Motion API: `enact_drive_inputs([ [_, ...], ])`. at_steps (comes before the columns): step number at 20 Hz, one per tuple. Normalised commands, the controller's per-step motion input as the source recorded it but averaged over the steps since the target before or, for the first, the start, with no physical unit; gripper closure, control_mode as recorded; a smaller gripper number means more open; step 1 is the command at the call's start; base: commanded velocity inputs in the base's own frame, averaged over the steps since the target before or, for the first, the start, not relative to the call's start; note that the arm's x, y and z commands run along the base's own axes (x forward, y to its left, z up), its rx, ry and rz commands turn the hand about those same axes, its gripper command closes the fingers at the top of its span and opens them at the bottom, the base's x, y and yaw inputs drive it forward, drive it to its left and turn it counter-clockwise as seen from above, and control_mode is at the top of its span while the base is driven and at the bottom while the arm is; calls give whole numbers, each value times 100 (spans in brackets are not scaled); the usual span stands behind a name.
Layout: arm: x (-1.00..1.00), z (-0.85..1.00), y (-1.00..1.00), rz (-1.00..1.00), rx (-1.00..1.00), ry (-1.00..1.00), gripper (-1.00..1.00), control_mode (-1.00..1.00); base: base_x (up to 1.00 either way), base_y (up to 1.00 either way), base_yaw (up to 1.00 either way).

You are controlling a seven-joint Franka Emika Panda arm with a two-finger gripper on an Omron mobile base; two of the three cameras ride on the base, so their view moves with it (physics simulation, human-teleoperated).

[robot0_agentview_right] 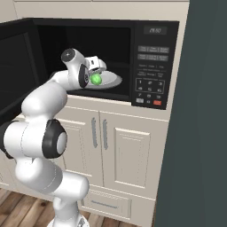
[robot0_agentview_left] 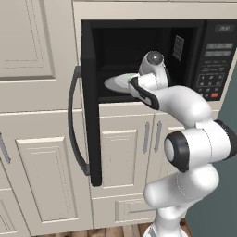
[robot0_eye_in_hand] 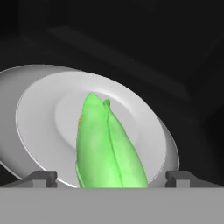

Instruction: Pick the corn from the counter and place it in the microwave. Then turn on the microwave.

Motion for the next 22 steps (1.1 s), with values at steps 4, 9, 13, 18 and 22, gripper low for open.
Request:
enact_drive_inputs([
  [4, -10, 8, -9, 0, 3, 0, -100, -100, 0, 0, 0],
  [9, -18, 5, -5, 0, 1, 0, -100, -100, 0, 0, 0],
  [13, -23, 1, -1, 0, 0, 0, -100, -100, 0, 0, 0],
  [18, -28, 0, -1, 0, 0, 0, -100, -100, 0, 0, 0],
  [22, -35, 0, -9, 0, 1, 0, -100, -100, 0, 0, 0],
])
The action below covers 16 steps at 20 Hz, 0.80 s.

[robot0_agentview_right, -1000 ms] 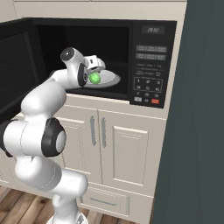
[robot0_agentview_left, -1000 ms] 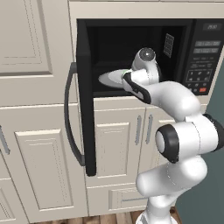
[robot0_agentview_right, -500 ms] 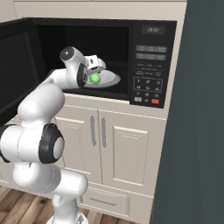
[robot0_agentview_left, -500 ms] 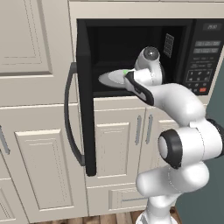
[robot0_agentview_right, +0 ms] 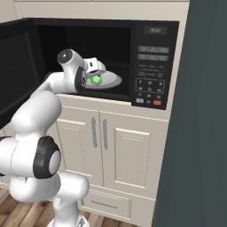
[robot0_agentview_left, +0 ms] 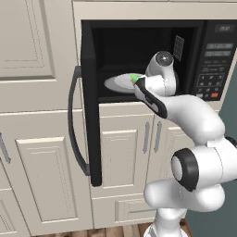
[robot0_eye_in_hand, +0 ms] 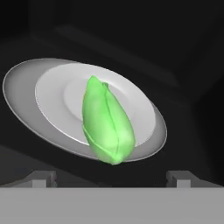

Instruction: Pick the corn from the counter and place it in the microwave. Then turn on the microwave.

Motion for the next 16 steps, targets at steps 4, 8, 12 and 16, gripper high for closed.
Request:
enact_drive_inputs([
  [4, -45, 0, -16, 0, 3, 0, -100, -100, 0, 0, 0],
  [8, -54, 0, -18, 0, 4, 0, -100, -100, 0, 0, 0],
  [12, -56, 0, -13, 0, 4, 0, -100, -100, 0, 0, 0],
  [16, -57, 0, -10, 0, 4, 0, -100, -100, 0, 0, 0],
])
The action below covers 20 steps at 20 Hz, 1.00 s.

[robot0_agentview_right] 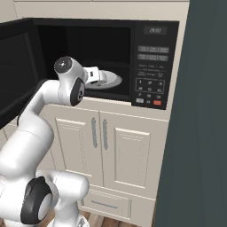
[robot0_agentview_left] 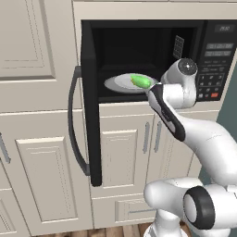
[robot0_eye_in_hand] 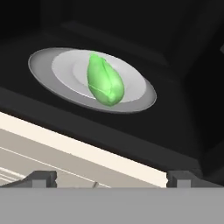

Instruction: Pick the corn from the counter and place it in the microwave. Then turn on the microwave.

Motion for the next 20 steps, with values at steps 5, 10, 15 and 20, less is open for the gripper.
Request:
enact_drive_inputs([
  [5, -53, 0, -11, 0, 4, 0, -100, -100, 0, 0, 0],
  [10, -48, 0, -8, 0, 3, 0, -100, -100, 0, 0, 0],
  [15, -42, 0, 0, 0, 1, 0, -100, -100, 0, 0, 0],
  [20, -42, 0, 0, 0, 0, 0, -100, -100, 0, 0, 0],
])
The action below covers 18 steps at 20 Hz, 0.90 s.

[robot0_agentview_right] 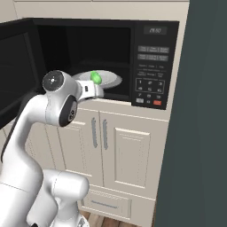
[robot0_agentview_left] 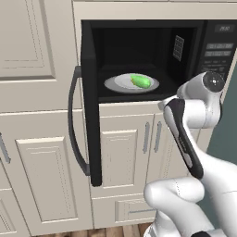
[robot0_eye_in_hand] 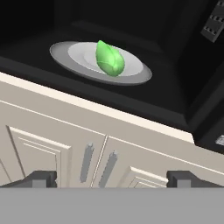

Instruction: Pick the corn from the counter and place it in the microwave. Then turn on the microwave.

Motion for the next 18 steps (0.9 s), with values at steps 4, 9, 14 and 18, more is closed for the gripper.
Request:
enact_drive_inputs([
  [4, -43, 0, 0, 0, 0, 0, -100, -100, 0, 0, 0],
  [9, -44, 0, 0, 0, 0, 0, -100, -100, 0, 0, 0],
  [14, -43, 0, 0, 0, 0, 0, -100, -100, 0, 0, 0],
  [18, -44, 0, 0, 0, 0, 0, -100, -100, 0, 0, 0],
])
